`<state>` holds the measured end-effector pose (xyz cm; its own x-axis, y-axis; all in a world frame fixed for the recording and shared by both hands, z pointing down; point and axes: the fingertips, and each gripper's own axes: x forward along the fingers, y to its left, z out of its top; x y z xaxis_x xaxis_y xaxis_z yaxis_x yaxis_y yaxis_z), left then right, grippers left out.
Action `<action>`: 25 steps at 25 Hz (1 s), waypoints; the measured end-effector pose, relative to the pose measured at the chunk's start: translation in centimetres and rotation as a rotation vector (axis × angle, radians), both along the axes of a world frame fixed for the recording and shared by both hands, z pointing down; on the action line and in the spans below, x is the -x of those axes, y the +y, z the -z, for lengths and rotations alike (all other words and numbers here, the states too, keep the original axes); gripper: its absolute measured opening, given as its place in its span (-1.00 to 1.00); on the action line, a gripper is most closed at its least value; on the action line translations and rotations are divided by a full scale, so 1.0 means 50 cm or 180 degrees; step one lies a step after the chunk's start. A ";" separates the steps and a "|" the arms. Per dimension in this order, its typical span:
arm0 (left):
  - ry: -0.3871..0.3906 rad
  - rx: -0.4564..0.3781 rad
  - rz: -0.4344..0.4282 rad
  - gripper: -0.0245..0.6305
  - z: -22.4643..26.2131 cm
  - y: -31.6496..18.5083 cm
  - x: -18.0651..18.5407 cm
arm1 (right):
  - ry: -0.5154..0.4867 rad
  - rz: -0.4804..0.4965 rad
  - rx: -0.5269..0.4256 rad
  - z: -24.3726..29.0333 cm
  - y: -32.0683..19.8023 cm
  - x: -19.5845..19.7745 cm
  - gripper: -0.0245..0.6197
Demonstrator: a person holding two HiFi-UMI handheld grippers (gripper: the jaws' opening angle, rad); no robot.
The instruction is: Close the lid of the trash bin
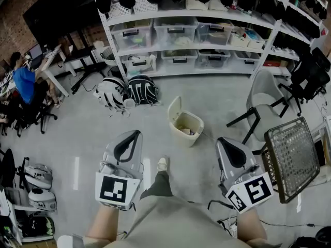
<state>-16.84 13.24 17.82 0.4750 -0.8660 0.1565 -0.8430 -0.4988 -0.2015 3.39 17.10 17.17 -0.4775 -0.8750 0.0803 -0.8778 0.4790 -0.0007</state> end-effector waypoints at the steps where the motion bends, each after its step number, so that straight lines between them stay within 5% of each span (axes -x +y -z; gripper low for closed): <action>1: 0.0001 0.0013 -0.0011 -0.92 -0.003 -0.026 0.003 | 0.0008 -0.0013 0.0024 -0.006 -0.024 0.004 -0.91; 17: -0.0239 0.0324 -0.0470 -0.92 -0.080 -0.545 0.025 | 0.0035 -0.0439 0.0603 -0.108 -0.499 0.046 -0.91; 25: -0.0402 0.0413 -0.0768 -0.92 -0.134 -0.714 0.013 | 0.0055 -0.0672 0.0805 -0.156 -0.645 0.034 -0.91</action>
